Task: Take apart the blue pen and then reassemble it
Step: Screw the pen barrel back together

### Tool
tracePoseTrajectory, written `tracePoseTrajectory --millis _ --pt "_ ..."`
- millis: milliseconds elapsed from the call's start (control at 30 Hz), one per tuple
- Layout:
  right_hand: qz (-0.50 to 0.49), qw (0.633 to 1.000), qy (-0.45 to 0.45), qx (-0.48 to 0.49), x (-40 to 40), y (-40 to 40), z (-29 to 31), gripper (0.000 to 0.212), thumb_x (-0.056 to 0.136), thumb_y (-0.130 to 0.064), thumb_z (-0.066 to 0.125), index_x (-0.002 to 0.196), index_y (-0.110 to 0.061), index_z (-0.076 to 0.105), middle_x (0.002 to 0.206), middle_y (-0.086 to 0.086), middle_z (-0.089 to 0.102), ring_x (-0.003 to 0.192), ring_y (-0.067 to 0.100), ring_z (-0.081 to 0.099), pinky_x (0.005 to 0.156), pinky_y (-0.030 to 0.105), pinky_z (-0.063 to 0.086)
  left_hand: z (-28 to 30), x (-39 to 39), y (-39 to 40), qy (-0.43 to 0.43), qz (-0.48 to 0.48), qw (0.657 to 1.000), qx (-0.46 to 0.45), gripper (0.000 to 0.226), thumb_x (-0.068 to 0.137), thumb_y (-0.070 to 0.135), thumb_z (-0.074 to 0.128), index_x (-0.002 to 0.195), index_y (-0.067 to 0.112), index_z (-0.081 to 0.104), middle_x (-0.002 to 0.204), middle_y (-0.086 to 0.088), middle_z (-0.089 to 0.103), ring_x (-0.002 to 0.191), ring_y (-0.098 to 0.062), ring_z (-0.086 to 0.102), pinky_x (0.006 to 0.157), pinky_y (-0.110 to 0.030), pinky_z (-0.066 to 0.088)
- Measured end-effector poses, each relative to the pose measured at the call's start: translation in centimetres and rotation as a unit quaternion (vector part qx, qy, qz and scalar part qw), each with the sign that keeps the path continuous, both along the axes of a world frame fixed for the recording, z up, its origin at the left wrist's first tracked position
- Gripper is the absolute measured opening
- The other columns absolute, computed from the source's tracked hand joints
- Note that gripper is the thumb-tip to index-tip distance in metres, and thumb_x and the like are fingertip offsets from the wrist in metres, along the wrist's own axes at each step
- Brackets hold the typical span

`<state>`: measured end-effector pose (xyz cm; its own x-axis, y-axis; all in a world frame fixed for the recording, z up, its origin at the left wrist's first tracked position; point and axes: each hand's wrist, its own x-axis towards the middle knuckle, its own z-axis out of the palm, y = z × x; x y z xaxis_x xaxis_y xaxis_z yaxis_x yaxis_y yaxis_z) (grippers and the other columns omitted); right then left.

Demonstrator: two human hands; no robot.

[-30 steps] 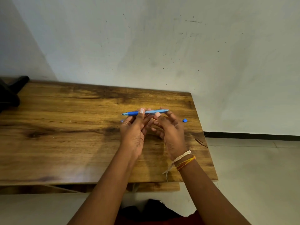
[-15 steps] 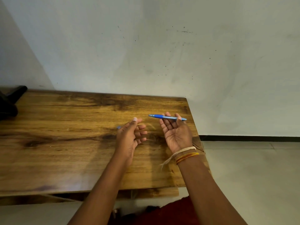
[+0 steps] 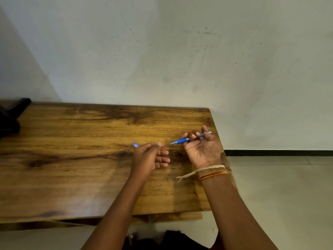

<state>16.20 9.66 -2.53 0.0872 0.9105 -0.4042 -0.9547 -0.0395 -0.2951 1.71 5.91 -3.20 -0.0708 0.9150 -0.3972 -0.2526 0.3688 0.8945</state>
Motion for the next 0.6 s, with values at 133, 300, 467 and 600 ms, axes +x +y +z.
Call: tracePoseTrajectory --millis 133,300,467,600 --pt "0.067 0.992 -0.04 0.097 0.84 -0.23 -0.04 0.041 0.089 -0.052 0.035 0.071 -0.017 0.045 0.059 0.001 0.035 0.054 0.015 0.034 0.062 0.031 0.032 0.01 0.18 -0.05 -0.014 -0.033 0.999 -0.012 0.027 0.099 0.02 0.046 0.093 0.002 0.065 0.08 -0.018 0.07 0.053 -0.02 0.069 0.048 -0.026 0.056" --pt "0.095 0.982 -0.079 0.142 0.78 -0.2 0.45 0.041 0.089 -0.044 0.03 0.059 -0.016 0.038 0.049 0.0 0.032 0.048 0.014 0.029 0.057 0.03 0.028 0.33 0.19 -0.26 -0.044 -0.059 0.997 -0.017 0.037 0.1 0.028 0.04 0.095 -0.001 0.064 0.084 -0.022 0.069 0.053 -0.02 0.069 0.049 -0.028 0.055" --pt "0.114 0.975 -0.095 0.169 0.8 -0.23 0.48 0.042 0.09 -0.046 0.029 0.062 -0.015 0.037 0.049 0.0 0.033 0.048 0.014 0.03 0.055 0.029 0.029 0.1 -0.07 -0.34 -0.046 -0.054 0.997 -0.002 0.044 0.101 0.03 0.036 0.097 -0.002 0.065 0.084 -0.021 0.07 0.057 -0.021 0.07 0.05 -0.028 0.056" --pt "0.118 0.972 -0.105 0.173 0.87 -0.13 0.28 0.044 0.091 -0.048 0.029 0.063 -0.015 0.037 0.049 0.0 0.034 0.048 0.014 0.031 0.054 0.029 0.03 -0.1 -0.11 -0.19 -0.041 -0.056 0.998 -0.008 0.046 0.101 0.032 0.035 0.094 0.0 0.066 0.082 -0.02 0.071 0.057 -0.022 0.071 0.049 -0.028 0.056"
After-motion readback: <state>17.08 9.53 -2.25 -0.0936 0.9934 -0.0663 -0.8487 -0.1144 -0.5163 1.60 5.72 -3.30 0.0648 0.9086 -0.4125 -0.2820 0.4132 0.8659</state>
